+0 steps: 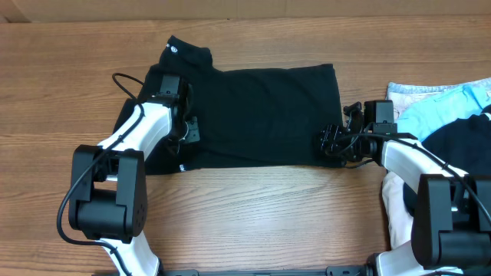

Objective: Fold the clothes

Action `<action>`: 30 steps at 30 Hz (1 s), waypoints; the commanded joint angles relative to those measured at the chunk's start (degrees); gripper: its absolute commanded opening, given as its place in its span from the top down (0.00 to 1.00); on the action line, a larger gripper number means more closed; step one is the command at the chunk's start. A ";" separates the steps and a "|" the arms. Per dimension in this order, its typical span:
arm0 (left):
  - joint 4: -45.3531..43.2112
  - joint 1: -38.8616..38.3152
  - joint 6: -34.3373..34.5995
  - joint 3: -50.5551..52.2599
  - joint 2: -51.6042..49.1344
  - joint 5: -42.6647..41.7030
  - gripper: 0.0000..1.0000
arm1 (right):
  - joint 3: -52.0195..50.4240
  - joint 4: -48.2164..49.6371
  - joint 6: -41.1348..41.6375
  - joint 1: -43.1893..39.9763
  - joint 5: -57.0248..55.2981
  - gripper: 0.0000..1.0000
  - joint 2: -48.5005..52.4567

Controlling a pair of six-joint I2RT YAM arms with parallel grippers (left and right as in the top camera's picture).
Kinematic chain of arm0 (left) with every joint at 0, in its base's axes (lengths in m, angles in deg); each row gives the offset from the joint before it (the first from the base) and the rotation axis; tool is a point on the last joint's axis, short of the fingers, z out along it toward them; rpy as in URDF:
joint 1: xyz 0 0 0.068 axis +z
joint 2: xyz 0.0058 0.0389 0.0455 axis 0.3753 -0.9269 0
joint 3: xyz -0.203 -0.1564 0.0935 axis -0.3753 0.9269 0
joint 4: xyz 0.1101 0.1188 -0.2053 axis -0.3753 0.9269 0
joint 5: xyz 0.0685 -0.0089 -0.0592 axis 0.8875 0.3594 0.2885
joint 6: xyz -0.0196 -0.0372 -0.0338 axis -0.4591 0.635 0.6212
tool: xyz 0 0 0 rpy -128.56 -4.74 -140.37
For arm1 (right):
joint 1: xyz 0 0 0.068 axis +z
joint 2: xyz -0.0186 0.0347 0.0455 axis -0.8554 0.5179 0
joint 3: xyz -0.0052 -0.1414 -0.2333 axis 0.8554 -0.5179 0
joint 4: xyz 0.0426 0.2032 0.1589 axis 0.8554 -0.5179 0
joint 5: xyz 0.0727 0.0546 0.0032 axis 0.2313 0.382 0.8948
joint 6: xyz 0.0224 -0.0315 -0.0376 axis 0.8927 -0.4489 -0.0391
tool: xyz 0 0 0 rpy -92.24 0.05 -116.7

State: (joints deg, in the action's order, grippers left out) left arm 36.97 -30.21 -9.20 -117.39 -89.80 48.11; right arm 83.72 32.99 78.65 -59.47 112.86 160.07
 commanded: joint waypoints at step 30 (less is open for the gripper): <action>-0.28 0.15 -0.04 -1.22 -0.37 1.20 0.86 | 2.95 2.23 -3.17 0.20 -3.98 0.37 1.75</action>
State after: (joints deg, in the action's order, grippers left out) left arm 36.90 -30.21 -9.20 -117.41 -89.80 48.11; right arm 85.22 35.17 77.07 -60.63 109.95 161.03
